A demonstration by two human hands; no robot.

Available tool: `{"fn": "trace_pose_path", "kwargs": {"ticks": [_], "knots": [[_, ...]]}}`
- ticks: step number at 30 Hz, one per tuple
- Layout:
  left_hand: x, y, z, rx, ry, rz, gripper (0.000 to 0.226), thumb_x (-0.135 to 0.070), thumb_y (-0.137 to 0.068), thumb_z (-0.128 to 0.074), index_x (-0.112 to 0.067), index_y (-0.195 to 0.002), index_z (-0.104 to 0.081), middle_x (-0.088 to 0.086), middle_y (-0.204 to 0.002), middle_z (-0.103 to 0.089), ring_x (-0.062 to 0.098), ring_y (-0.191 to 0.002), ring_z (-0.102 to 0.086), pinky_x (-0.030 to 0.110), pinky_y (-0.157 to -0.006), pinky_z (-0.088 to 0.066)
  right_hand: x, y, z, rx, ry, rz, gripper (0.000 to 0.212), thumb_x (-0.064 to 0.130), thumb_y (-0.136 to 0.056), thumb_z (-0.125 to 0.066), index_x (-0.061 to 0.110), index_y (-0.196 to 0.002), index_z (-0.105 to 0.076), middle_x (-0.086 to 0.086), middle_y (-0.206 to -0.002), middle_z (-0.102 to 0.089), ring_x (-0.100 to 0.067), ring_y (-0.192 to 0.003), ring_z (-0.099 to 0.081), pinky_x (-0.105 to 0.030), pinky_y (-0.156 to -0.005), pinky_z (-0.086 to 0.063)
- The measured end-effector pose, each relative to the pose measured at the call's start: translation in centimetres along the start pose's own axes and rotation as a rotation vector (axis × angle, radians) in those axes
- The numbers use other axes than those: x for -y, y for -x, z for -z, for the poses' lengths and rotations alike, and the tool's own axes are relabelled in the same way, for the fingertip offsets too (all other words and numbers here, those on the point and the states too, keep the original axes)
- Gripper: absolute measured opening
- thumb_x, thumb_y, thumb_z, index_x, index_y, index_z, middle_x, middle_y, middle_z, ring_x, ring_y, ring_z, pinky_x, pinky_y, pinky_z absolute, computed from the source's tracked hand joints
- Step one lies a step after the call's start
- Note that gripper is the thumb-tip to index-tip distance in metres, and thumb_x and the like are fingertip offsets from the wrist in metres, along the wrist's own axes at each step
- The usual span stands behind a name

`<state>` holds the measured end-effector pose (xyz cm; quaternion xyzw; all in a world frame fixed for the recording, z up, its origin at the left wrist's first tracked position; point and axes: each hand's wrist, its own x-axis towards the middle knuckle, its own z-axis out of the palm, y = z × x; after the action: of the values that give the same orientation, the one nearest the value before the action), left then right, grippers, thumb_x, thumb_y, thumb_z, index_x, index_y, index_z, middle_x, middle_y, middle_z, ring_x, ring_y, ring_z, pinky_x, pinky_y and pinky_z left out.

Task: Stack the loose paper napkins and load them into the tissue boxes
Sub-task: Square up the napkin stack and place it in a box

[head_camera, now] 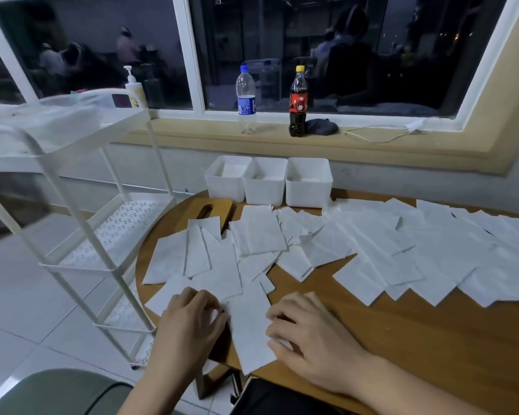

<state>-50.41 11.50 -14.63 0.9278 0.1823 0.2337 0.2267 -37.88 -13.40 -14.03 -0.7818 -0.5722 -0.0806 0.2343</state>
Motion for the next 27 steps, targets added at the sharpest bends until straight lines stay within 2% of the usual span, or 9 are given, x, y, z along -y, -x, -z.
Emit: {"fn": "trace_pose_path", "kwargs": {"ticks": [4,10,14,16,19,22,25,27], "knots": [[0.1,0.6,0.0,-0.006,-0.080,-0.003,0.023,-0.043,-0.085,-0.087,-0.037,-0.092,-0.066,-0.021,-0.095,-0.055,0.013,-0.089,-0.053,0.039,-0.074,-0.052,-0.9,1.7,1.2,-0.038,0.046,-0.019,0.022,0.041,-0.109,-0.058,0.029,-0.091,-0.062,0.020,-0.114,-0.059,-0.005,-0.118,-0.052,-0.036,-0.095,-0.041],[-0.1,1.9,-0.3,-0.012,-0.120,-0.064,0.019,-0.037,-0.087,-0.087,-0.036,-0.094,-0.069,-0.022,-0.098,-0.057,0.012,-0.089,-0.053,0.041,-0.074,-0.051,-2.0,4.0,2.6,-0.093,0.120,-0.099,0.026,0.042,-0.110,-0.055,0.030,-0.088,-0.058,0.020,-0.094,-0.052,-0.005,-0.088,-0.050,-0.035,-0.086,-0.043],[-1.4,3.4,-0.4,0.009,-0.118,-0.150,0.013,-0.054,-0.090,-0.065,-0.043,-0.097,-0.067,-0.028,-0.103,-0.061,0.007,-0.095,-0.058,0.037,-0.075,-0.047,-2.0,5.4,3.1,-0.135,0.187,-0.221,0.028,0.047,-0.110,-0.051,0.032,-0.087,-0.052,0.018,-0.091,-0.045,-0.010,-0.085,-0.046,-0.037,-0.086,-0.041],[-2.4,4.2,-0.7,0.041,-0.112,-0.209,0.019,-0.058,-0.086,-0.064,-0.045,-0.100,-0.067,-0.029,-0.106,-0.062,0.006,-0.098,-0.061,0.035,-0.075,-0.045,-1.9,5.8,3.2,-0.140,0.200,-0.260,0.028,0.048,-0.110,-0.050,0.032,-0.087,-0.051,0.017,-0.091,-0.044,-0.011,-0.085,-0.047,-0.038,-0.087,-0.041],[-3.9,5.0,-1.5,0.105,-0.080,-0.310,0.028,-0.064,-0.082,-0.073,-0.045,-0.102,-0.069,-0.029,-0.109,-0.065,0.003,-0.101,-0.062,0.032,-0.074,-0.049,-1.6,5.9,3.4,-0.130,0.172,-0.290,0.023,0.050,-0.109,-0.050,0.036,-0.091,-0.052,0.020,-0.094,-0.045,-0.007,-0.090,-0.047,-0.036,-0.090,-0.040],[-5.0,5.4,-1.8,0.223,-0.067,-0.404,0.035,-0.071,-0.082,-0.072,-0.049,-0.108,-0.068,-0.031,-0.114,-0.063,-0.001,-0.105,-0.062,0.026,-0.076,-0.052,-1.3,5.6,3.6,-0.092,0.091,-0.292,0.016,0.053,-0.107,-0.053,0.038,-0.107,-0.060,0.027,-0.108,-0.048,-0.001,-0.104,-0.048,-0.030,-0.099,-0.037],[-5.9,5.2,-1.9,0.302,-0.124,-0.520,0.038,-0.064,-0.082,-0.068,-0.053,-0.118,-0.063,-0.031,-0.120,-0.059,-0.003,-0.107,-0.060,0.019,-0.075,-0.052,-0.8,5.3,3.9,-0.044,0.000,-0.245,0.022,0.047,-0.102,-0.063,0.038,-0.123,-0.062,0.029,-0.121,-0.051,0.003,-0.118,-0.047,-0.024,-0.103,-0.035],[-6.2,4.9,-1.9,0.313,-0.108,-0.560,0.026,-0.054,-0.091,-0.063,-0.053,-0.117,-0.063,-0.031,-0.119,-0.060,-0.005,-0.106,-0.060,0.017,-0.071,-0.052,-0.5,5.1,4.2,-0.002,-0.052,-0.206,0.031,0.041,-0.097,-0.069,0.038,-0.127,-0.061,0.028,-0.125,-0.051,0.002,-0.121,-0.048,-0.023,-0.104,-0.035]]}}
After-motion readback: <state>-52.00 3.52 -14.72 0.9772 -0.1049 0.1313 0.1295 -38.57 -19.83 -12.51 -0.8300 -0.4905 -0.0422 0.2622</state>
